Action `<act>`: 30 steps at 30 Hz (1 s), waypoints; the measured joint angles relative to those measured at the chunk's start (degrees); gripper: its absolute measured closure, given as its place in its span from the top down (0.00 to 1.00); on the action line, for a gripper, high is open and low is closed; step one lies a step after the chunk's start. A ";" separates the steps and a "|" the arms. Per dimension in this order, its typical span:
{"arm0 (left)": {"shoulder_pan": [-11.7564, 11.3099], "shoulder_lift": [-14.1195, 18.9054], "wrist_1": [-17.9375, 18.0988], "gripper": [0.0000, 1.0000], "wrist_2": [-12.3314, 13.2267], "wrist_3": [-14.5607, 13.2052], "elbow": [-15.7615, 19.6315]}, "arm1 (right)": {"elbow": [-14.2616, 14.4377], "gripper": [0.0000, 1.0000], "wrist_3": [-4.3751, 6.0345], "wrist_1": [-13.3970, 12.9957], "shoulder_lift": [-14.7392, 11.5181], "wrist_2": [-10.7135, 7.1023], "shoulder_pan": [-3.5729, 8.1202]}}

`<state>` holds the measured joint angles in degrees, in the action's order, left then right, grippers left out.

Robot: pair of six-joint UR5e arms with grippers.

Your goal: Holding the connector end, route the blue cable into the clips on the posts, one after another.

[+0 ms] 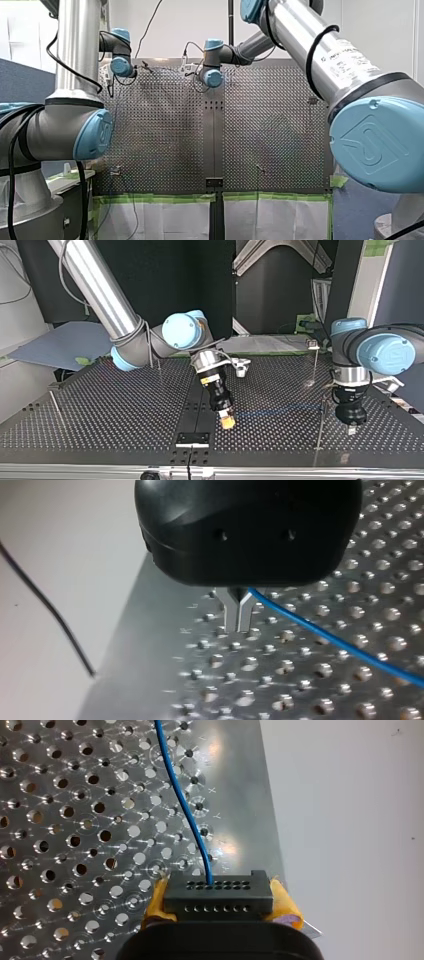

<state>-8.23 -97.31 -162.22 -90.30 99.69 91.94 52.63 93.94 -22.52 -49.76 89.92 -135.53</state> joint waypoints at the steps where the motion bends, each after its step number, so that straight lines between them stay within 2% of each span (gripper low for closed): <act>1: 0.05 -0.44 0.01 0.00 0.24 0.00 0.00 | -0.24 0.00 0.01 0.07 0.22 -0.02 0.02; 6: 0.34 -1.63 0.04 0.00 0.48 -0.16 0.00 | -1.21 0.00 0.03 0.46 0.95 -0.09 0.00; 15: 0.49 -1.78 -0.69 0.00 0.35 0.41 0.01 | -1.45 0.00 -0.04 1.10 1.04 -0.17 -0.31; 16: 0.49 -1.73 -1.02 0.11 0.33 0.45 0.00 | -1.45 0.00 -0.05 1.17 1.06 -0.17 -0.33; 17: 0.49 -1.65 -1.21 0.28 0.27 0.47 0.00 | -1.44 0.00 -0.05 1.22 1.07 -0.17 -0.35; 18: 0.46 -1.53 -1.33 0.28 0.11 0.48 -0.01 | -1.44 0.00 -0.06 1.27 1.07 -0.17 -0.37; 19: 0.37 -1.26 -1.38 0.44 -0.23 0.50 -0.01 | -1.47 0.00 -0.09 1.33 1.06 -0.17 -0.40; 20: 0.31 -0.98 -1.30 0.73 -0.52 0.55 0.00 | -1.55 0.00 -0.17 1.45 1.06 -0.17 -0.47; 21: 0.29 -0.68 -1.19 0.73 -0.78 0.65 -0.01 | -1.76 0.00 -0.30 1.71 1.03 -0.17 -0.59; 22: 0.35 -0.32 -1.13 0.91 -1.04 0.78 -0.01 | -1.92 0.00 -0.38 1.97 1.00 -0.15 -0.66; 23: 0.42 -0.11 -1.21 1.00 -1.18 0.83 0.00 | -2.05 0.00 -0.44 2.21 0.98 -0.14 -0.71; 30: 0.90 0.46 -4.07 1.00 -3.05 0.48 0.01 | -2.39 0.00 -0.57 2.87 0.92 -0.09 -0.81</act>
<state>-7.34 -96.85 -166.28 -93.35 100.18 91.94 50.23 93.38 -19.64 -48.84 89.83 -136.35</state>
